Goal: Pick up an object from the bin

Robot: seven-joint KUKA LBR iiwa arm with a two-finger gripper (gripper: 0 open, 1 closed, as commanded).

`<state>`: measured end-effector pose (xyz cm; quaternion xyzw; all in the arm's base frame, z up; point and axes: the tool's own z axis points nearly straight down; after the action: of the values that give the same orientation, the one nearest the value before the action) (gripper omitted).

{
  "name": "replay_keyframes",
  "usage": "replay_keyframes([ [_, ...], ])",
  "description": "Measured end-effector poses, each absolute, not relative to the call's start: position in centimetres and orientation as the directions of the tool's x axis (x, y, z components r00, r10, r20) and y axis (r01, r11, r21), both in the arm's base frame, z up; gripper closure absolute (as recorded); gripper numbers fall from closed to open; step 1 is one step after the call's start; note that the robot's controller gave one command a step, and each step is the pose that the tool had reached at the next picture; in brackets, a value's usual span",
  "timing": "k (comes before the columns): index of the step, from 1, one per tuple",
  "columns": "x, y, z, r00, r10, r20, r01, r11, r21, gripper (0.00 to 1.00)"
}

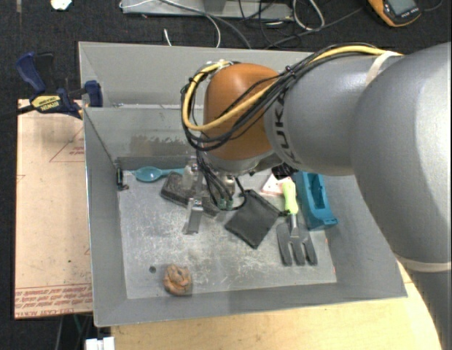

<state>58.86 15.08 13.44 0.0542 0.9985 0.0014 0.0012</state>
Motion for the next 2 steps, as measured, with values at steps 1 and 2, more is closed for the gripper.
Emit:
replay_keyframes([
  [1,60.96,12.67,12.64,-1.000,-0.031,-0.007,-0.031,1.000,0.004,0.00],
  [2,60.65,12.45,12.98,-0.988,0.153,-0.001,0.153,0.988,0.003,0.00],
])
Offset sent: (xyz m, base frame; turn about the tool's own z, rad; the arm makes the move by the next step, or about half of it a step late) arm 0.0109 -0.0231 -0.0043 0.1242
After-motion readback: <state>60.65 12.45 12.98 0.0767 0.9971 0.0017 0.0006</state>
